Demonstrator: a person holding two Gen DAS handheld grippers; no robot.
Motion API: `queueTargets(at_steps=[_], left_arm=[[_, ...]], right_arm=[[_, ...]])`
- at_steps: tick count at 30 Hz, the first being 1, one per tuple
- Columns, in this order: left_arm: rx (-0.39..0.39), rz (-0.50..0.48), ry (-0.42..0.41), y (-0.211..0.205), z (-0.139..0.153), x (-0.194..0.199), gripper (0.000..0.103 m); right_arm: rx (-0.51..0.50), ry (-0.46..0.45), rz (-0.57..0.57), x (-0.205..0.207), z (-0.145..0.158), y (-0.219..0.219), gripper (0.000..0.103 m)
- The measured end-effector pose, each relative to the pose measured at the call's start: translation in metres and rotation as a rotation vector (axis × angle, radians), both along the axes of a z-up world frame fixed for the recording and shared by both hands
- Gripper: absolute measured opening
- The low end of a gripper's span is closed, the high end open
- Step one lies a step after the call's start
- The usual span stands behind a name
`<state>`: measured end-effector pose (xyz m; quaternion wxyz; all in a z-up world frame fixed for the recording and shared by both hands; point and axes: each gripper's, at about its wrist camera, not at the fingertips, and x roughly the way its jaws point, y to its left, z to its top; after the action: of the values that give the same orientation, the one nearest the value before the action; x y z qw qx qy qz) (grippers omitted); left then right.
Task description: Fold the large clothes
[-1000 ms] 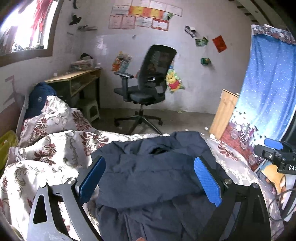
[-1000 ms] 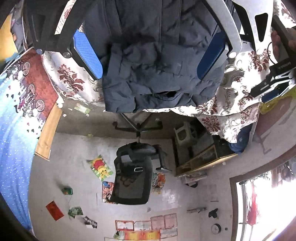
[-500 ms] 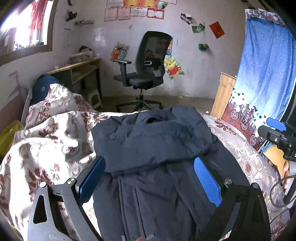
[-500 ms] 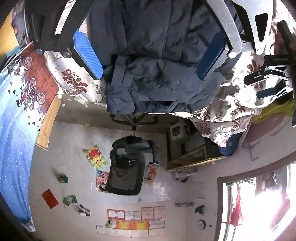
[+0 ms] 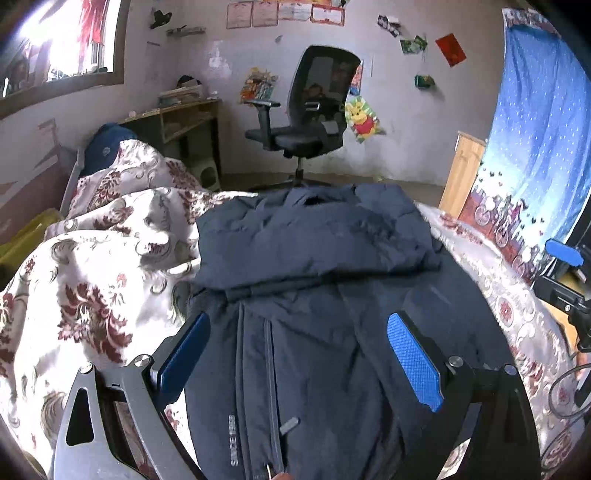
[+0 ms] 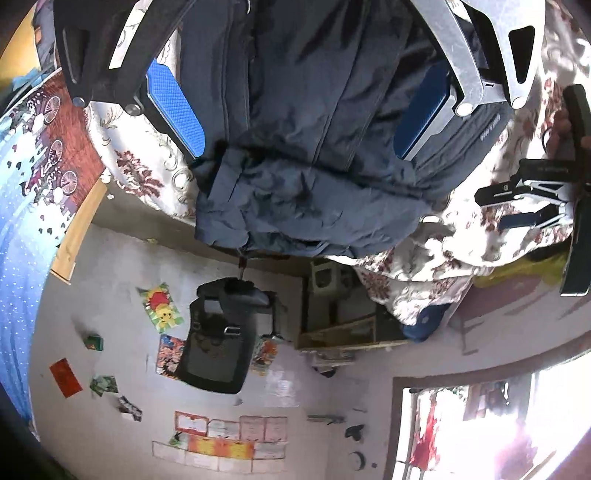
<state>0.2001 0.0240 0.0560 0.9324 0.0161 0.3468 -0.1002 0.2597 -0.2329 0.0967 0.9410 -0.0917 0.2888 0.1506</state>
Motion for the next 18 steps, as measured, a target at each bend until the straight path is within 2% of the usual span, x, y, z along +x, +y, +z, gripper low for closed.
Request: queueTargets(at_steps=[12,18], left_arm=[[0.053,0.035,0.038,0.001,-0.048,-0.037,0.094],[0.096,-0.037,0.059,-0.003,-0.075,-0.064,0.094]], right_arm=[[-0.067,0.089,0.062,-0.015,-0.052,-0.022,0.103],[-0.115,0.157,0.099,-0.032,-0.082,-0.031,0.103]])
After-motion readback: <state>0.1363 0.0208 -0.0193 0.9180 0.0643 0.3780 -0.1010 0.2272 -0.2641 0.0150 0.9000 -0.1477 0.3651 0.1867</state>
